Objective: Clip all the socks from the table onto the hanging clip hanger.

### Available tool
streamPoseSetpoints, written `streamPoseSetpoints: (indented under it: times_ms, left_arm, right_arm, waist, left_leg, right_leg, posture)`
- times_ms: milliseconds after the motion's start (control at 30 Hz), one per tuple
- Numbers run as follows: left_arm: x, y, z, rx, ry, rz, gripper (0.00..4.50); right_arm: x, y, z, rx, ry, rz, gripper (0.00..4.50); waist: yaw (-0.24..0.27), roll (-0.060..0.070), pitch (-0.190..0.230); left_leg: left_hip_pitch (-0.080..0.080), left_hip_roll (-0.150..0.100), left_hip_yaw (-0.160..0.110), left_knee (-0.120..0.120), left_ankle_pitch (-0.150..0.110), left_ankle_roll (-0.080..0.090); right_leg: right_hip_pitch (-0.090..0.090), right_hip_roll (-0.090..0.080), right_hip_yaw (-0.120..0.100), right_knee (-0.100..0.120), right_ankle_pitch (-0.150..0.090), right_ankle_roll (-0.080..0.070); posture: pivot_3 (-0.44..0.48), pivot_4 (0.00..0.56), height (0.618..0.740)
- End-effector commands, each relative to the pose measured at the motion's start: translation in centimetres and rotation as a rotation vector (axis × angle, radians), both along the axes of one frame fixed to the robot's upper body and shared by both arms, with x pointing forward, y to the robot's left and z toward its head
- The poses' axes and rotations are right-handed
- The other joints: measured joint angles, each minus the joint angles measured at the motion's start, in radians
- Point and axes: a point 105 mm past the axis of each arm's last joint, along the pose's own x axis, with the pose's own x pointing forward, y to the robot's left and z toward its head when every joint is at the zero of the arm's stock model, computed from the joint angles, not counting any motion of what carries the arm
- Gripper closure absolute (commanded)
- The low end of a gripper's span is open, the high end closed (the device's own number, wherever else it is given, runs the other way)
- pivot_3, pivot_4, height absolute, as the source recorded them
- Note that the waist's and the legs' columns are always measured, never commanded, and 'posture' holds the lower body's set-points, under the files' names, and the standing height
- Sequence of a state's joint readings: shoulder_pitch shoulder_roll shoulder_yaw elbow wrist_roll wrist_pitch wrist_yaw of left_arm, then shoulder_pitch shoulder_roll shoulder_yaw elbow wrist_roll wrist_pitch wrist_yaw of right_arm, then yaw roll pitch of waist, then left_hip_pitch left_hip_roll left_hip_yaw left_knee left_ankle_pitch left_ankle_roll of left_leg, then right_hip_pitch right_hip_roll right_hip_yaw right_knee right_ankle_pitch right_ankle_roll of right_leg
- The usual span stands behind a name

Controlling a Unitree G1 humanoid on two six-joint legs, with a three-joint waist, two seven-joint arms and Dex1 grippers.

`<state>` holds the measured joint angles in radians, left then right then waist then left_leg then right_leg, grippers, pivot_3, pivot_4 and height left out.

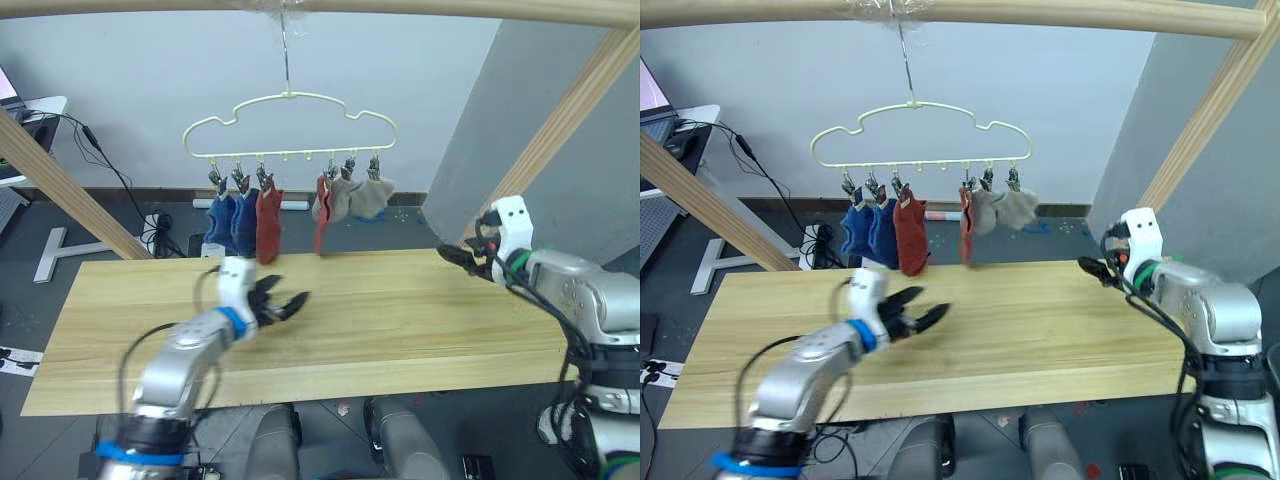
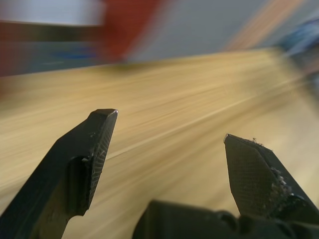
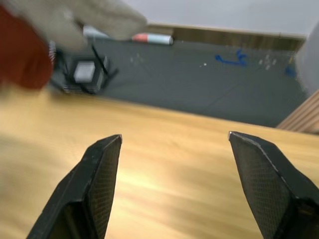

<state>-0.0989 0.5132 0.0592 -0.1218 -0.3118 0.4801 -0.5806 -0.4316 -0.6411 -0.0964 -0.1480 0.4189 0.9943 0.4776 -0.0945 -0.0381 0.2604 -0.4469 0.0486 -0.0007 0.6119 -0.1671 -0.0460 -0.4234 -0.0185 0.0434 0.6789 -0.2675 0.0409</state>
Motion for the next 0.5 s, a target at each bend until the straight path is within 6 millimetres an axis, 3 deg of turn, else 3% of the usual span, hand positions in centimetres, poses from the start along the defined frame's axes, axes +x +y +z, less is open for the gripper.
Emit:
streamPoseSetpoints:
  times_ms: [33, 133, 233, 367, 500]
  left_arm:
    - [-1.5, 5.0, 1.3, 0.093, -0.046, 0.092, 0.55]
    - [-4.0, 10.0, 2.0, 0.189, -0.016, 0.175, 0.55]
    - [-5.8, 12.9, 3.1, 0.214, -0.016, 0.226, 0.55]
    - [-6.0, 14.3, 4.3, 0.167, -0.064, 0.288, 0.55]
    - [-5.2, 12.8, 3.8, 0.149, -0.081, 0.253, 0.55]
  right_arm:
    - [-0.9, 0.0, 1.2, -0.052, -0.119, 0.095, 0.94]
    - [-2.0, -0.5, 1.4, -0.065, -0.185, 0.168, 0.94]
    - [-3.1, -0.9, 0.4, -0.149, -0.207, 0.254, 0.94]
    - [-3.3, -1.4, -0.2, -0.091, -0.216, 0.247, 0.94]
    - [-3.2, -1.9, -0.5, -0.109, -0.231, 0.244, 0.94]
  waist:
    - [0.005, 0.000, 0.000]
    - [0.009, 0.000, 0.000]
    - [0.022, 0.000, 0.000]
    - [0.048, -0.001, -0.016]
    - [0.063, -0.001, -0.048]
  left_leg:
    - [0.000, 0.000, 0.001, 0.000, 0.000, 0.000]
    - [0.000, 0.000, 0.002, 0.000, 0.000, 0.000]
    - [0.000, 0.000, 0.001, 0.000, 0.000, 0.000]
    - [0.000, 0.000, 0.001, 0.000, 0.000, -0.001]
    - [0.000, -0.001, 0.003, 0.000, 0.000, -0.001]
  right_leg:
    - [0.000, 0.000, 0.000, -0.001, 0.000, 0.000]
    - [0.000, -0.002, 0.001, -0.002, 0.000, 0.000]
    - [0.000, -0.002, 0.000, -0.002, 0.000, 0.000]
    - [0.001, -0.003, -0.001, -0.002, 0.000, 0.000]
    - [0.002, -0.003, -0.001, -0.003, 0.001, 0.000]
  posture:
    - [-0.047, 0.221, 0.740]
    - [-0.025, 0.213, 0.740]
    - [0.008, 0.183, 0.740]
    - [0.033, 0.132, 0.740]
    - [0.028, 0.086, 0.740]
